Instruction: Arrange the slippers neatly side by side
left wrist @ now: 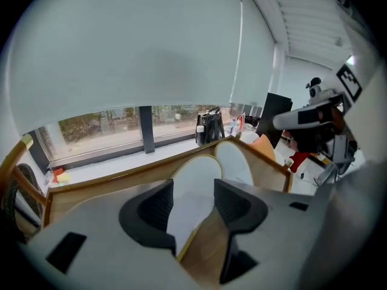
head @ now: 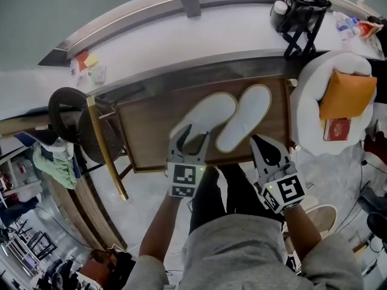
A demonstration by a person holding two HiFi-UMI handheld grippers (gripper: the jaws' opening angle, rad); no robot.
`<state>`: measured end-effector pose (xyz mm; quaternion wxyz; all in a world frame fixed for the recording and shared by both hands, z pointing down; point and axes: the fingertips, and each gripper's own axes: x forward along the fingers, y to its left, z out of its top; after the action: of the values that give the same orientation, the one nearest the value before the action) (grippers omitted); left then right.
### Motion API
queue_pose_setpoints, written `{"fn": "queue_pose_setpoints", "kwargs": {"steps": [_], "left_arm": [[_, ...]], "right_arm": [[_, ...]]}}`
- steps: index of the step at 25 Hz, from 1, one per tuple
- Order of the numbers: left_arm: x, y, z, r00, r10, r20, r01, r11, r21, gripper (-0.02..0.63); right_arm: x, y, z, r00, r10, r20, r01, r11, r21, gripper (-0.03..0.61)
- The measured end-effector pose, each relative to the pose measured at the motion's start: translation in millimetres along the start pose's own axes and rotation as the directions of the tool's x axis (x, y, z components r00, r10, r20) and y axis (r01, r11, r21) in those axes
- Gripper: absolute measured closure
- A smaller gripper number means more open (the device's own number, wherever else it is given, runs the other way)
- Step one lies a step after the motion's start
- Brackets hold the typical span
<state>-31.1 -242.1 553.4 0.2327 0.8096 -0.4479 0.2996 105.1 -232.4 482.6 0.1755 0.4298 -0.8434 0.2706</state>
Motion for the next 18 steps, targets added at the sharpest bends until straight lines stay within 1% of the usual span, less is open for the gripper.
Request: {"fn": "queue_pose_setpoints", "kwargs": {"steps": [3,5,11,15,18], "left_arm": [[12.7,-5.8,-7.0,0.999,-0.023,-0.025,0.024,0.999,0.041,0.358],[19.3,-7.4,-12.2,0.999,-0.017,-0.037,0.020,0.998,0.062,0.351],[32.7,1.6,-16.9,0.998,0.046,-0.046,-0.042,0.995,0.091,0.352],[36.3,2.6,-15.4,0.998,0.044,-0.042,-0.039,0.992,0.119,0.359],[37.2,2.1,-17.8,0.998,0.048,-0.043,-0.042,0.990,0.135,0.394]], "right_arm": [[1.7,-4.3,-8.2,1.000,-0.003,-0.008,0.003,1.000,0.013,0.551],[2.2,-7.3,-13.4,1.000,-0.008,-0.017,0.009,1.000,0.024,0.551],[3.6,-13.1,-20.7,0.999,-0.019,-0.029,0.020,0.999,0.049,0.551],[5.4,-14.0,-23.2,0.999,-0.024,-0.031,0.026,0.998,0.063,0.551],[5.9,-13.4,-25.8,0.999,-0.024,-0.034,0.026,0.997,0.072,0.551]]}}
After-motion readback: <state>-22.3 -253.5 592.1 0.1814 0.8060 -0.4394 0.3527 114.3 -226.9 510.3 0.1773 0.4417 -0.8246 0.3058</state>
